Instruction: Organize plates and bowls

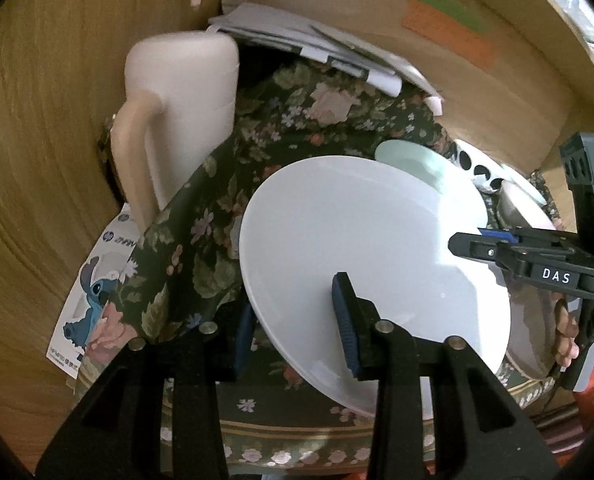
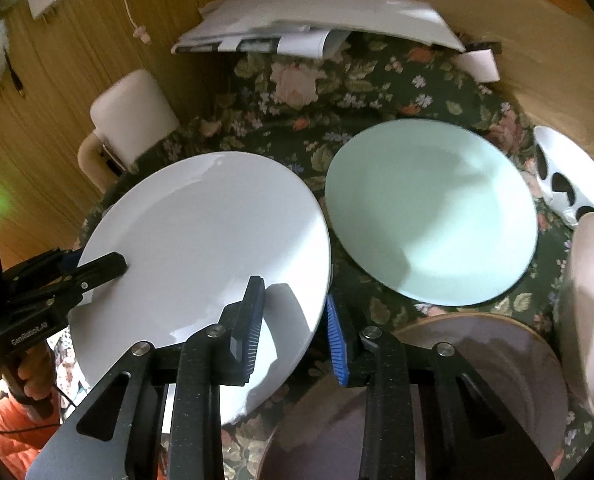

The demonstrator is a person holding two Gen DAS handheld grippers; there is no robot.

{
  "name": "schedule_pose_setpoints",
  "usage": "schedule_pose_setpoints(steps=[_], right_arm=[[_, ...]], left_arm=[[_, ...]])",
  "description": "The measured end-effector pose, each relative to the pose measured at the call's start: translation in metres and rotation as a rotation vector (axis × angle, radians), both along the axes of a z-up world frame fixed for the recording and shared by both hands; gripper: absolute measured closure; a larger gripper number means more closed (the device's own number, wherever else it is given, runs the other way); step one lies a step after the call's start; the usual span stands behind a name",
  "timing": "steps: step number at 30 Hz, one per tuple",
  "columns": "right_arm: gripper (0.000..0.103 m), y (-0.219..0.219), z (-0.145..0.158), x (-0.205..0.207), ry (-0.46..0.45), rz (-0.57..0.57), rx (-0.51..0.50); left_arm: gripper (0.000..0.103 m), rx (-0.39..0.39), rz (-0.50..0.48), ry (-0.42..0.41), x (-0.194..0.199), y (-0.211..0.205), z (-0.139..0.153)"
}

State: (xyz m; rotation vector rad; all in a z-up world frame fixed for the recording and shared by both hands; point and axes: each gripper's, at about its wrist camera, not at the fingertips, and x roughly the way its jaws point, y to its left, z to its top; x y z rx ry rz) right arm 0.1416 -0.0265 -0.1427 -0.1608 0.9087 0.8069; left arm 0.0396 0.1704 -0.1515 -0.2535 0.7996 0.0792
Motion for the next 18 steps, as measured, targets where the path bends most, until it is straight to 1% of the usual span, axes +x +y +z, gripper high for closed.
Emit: schedule_pose_setpoints(steps=[8, 18], right_arm=[[0.077, -0.029, 0.013, -0.010, -0.042, -0.044, 0.034], [0.077, -0.070, 0.024, -0.022, -0.074, -0.117, 0.066]], left_arm=[[0.066, 0.014, -0.027, -0.046, 0.003, -0.019, 0.015], [0.066, 0.013, -0.085, -0.074, 0.008, -0.049, 0.026]])
